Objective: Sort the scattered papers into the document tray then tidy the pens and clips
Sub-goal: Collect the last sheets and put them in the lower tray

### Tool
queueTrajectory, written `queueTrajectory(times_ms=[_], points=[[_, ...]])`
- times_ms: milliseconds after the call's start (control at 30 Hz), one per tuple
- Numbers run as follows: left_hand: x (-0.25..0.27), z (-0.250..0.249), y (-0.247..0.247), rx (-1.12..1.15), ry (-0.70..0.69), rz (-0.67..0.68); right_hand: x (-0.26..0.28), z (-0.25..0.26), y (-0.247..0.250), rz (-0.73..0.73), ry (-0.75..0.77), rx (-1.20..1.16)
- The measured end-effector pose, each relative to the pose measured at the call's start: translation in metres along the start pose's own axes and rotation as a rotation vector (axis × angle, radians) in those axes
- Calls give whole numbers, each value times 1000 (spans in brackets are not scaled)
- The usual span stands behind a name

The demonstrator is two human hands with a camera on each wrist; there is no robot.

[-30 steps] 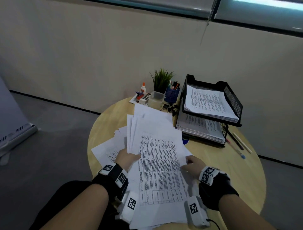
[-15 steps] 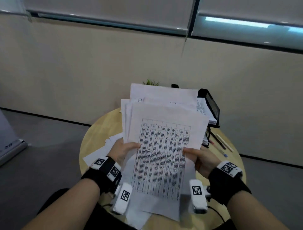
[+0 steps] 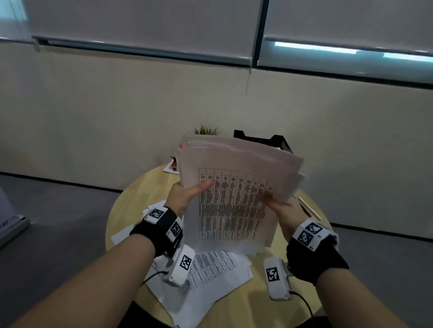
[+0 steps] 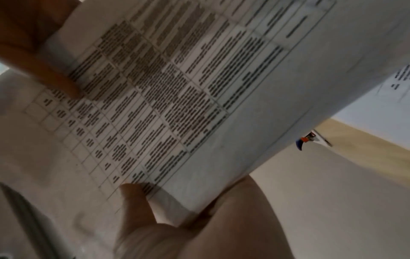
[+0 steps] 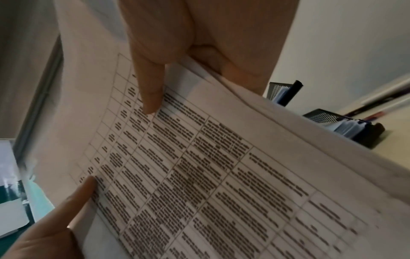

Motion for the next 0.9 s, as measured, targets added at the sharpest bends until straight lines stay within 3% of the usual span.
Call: queueTrajectory(times_ms=[333, 633, 900], points=[[-3, -39, -26, 4, -213, -62, -5, 34, 11, -76, 42, -19], [2, 13, -6, 26, -70, -73, 0, -14, 0, -6, -82, 24], [0, -5, -15, 144, -158, -128, -10, 12, 11, -148, -50, -8]])
Point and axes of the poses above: each hand's wrist, its own x-axis away from the middle knuckle, its own y-axis out of the back of the hand, z = x × y, the point moved 10 cm from there along -x, towards the middle knuckle, and after that the axes turned 14 degrees about x, right-handed, at the moved point
